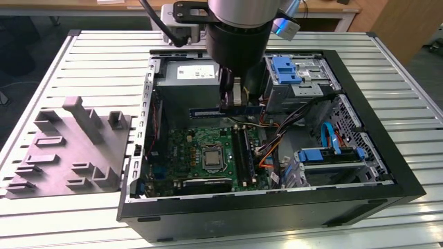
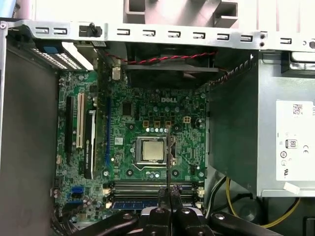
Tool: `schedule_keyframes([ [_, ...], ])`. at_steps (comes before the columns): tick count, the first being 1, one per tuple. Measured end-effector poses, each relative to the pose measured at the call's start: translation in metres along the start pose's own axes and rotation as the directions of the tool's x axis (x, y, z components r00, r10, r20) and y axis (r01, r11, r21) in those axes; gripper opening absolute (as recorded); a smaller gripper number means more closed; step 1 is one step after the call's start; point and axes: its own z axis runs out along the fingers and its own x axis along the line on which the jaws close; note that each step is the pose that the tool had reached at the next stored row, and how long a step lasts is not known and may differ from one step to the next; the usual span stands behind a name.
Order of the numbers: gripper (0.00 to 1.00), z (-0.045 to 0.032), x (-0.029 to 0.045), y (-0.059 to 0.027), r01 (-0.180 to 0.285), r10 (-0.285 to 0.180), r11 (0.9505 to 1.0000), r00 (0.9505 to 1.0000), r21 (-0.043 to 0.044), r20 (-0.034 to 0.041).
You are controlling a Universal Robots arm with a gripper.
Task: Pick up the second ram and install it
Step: 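Pick up the second ram and move it above second insertion slot, then insert the second ram into the second slot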
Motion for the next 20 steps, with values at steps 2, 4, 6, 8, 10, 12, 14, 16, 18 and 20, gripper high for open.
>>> schedule_keyframes([
  [2, 0.12, 0.0013, 0.0000, -0.0001, 0.000, 0.000, 1.0000, 1.0000, 0.0000, -0.0001],
  [4, 0.12, 0.0013, 0.0001, -0.0001, 0.000, 0.000, 1.0000, 1.0000, -0.0001, -0.0002],
  [6, 0.12, 0.0017, 0.0001, -0.0001, 0.000, 0.000, 1.0000, 1.0000, 0.0000, 0.0000],
  [8, 0.12, 0.0017, 0.0001, -0.0001, 0.000, 0.000, 1.0000, 1.0000, 0.0000, 0.0000],
  [10, 0.12, 0.0017, 0.0001, -0.0001, 0.000, 0.000, 1.0000, 1.0000, 0.0000, 0.0000],
  [12, 0.12, 0.0017, 0.0001, -0.0001, 0.000, 0.000, 1.0000, 1.0000, 0.0000, 0.0000],
  [14, 0.12, 0.0018, 0.0001, -0.0001, 0.000, 0.000, 1.0000, 1.0000, 0.0000, 0.0000],
  [16, 0.12, 0.0019, 0.0001, -0.0001, 0.000, 0.000, 1.0000, 1.0000, 0.0000, 0.0000],
  [18, 0.12, 0.0026, 0.0001, -0.0001, -0.006, 0.006, 1.0000, 1.0000, 0.0004, 0.0004],
  [20, 0.12, 0.0032, 0.0002, -0.0002, -0.027, 0.027, 0.9996, 0.9996, 0.0015, 0.0010],
])
